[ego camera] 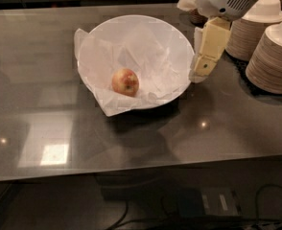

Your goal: Pick apple from white bowl

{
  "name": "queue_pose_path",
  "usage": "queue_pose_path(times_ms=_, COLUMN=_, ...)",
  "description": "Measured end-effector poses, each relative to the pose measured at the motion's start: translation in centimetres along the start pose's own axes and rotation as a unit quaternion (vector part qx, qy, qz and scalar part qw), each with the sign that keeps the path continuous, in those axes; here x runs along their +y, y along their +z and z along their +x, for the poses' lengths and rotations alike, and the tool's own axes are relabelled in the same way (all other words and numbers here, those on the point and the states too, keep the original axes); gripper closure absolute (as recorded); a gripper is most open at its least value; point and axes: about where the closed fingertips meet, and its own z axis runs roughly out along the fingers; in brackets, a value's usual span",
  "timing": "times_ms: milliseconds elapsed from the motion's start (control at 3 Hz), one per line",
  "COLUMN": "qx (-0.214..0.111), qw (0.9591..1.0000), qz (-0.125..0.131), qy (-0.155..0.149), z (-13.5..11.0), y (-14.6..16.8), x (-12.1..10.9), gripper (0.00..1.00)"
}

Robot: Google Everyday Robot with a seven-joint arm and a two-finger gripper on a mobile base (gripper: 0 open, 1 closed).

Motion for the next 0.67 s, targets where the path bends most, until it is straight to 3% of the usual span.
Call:
queue_pose_path(times_ms=333, qx=-0.009, qw=0.9999, qz=0.007, qy=0.005, z=0.1, y=0.1, x=-0.4, gripper=0.00)
queue_pose_path(times_ms=667, qx=-0.042, qw=0.9991, qz=0.007, qy=-0.007, z=-1.4, y=2.0, x=-2.0, gripper=0.00)
